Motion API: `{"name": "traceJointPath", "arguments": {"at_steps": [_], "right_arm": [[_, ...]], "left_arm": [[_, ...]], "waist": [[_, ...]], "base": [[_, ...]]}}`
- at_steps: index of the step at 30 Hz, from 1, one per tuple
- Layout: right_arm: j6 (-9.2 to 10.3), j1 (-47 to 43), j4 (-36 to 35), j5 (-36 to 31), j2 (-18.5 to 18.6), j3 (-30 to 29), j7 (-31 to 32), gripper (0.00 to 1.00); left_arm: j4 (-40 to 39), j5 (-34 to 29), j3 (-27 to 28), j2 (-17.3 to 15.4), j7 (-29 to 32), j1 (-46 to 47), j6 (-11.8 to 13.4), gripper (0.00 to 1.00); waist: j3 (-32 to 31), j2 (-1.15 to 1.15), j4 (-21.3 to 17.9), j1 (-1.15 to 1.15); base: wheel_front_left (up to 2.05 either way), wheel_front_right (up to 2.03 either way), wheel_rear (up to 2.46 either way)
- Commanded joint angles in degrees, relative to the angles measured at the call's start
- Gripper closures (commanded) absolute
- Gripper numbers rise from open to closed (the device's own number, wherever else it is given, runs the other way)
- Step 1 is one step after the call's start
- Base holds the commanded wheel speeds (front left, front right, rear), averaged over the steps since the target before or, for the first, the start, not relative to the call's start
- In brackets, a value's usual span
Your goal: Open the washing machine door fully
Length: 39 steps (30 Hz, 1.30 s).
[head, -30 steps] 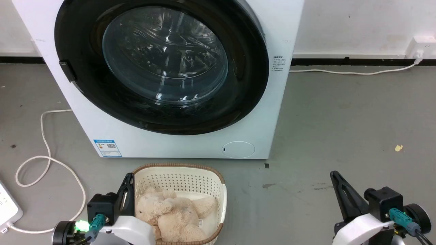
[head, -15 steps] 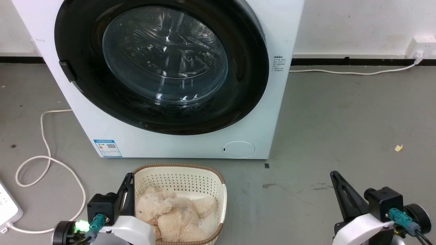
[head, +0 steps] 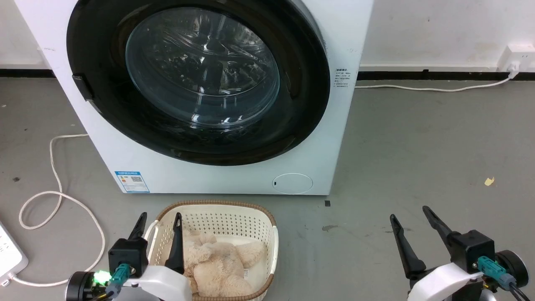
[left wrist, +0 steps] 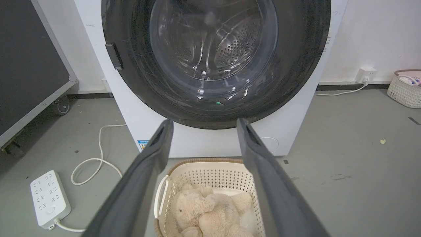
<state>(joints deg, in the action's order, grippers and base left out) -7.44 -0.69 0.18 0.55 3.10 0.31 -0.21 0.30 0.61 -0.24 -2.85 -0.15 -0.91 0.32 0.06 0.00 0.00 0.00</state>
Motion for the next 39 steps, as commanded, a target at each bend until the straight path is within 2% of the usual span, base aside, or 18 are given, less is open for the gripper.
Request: {"name": "traceJointPath", "arguments": {"at_steps": [1,15,28,30,31,39], "right_arm": [[0.00,-0.14,-0.01,0.37,-0.01,0.04,-0.60,0.00],[-0.01,1.05,-1.38,-0.41,0.32,-0.53,-2.52,0.00],[-0.01,4.99,-2.46,2.45,4.14,0.26,-3.49,0.00],[-0.01,5.94,-2.72,3.31,4.95,0.50,-3.28,0.63],[-0.01,6.43,-2.86,3.82,5.32,0.57,-3.15,1.00],[-0.02,11.26,-3.55,8.61,7.75,0.76,-1.86,1.00]], "left_arm": [[0.19,-0.23,-0.22,-0.02,-0.67,-0.02,0.16,0.00],[0.30,-0.44,-2.08,-0.07,-2.58,1.30,1.02,0.00],[-0.30,-0.34,-4.07,-0.11,-4.14,3.28,2.26,0.00],[-0.33,-0.31,-4.33,-0.13,-4.38,3.53,2.44,0.00],[-0.33,-0.30,-4.47,-0.14,-4.50,3.66,2.52,0.00],[-0.38,-0.19,-5.45,-0.23,-5.46,4.69,3.19,0.00]], "waist": [[0.04,0.00,0.01,0.00],[2.84,0.00,0.99,0.00],[6.34,0.00,2.60,0.00],[6.79,0.00,2.79,0.00],[7.00,0.00,2.90,0.00],[8.69,0.00,3.82,0.00]], "base": [[0.00,0.00,0.00],[0.00,0.00,0.00],[0.00,0.00,0.00],[0.00,0.00,0.00],[0.00,0.00,0.00],[0.00,0.00,0.00]]}}
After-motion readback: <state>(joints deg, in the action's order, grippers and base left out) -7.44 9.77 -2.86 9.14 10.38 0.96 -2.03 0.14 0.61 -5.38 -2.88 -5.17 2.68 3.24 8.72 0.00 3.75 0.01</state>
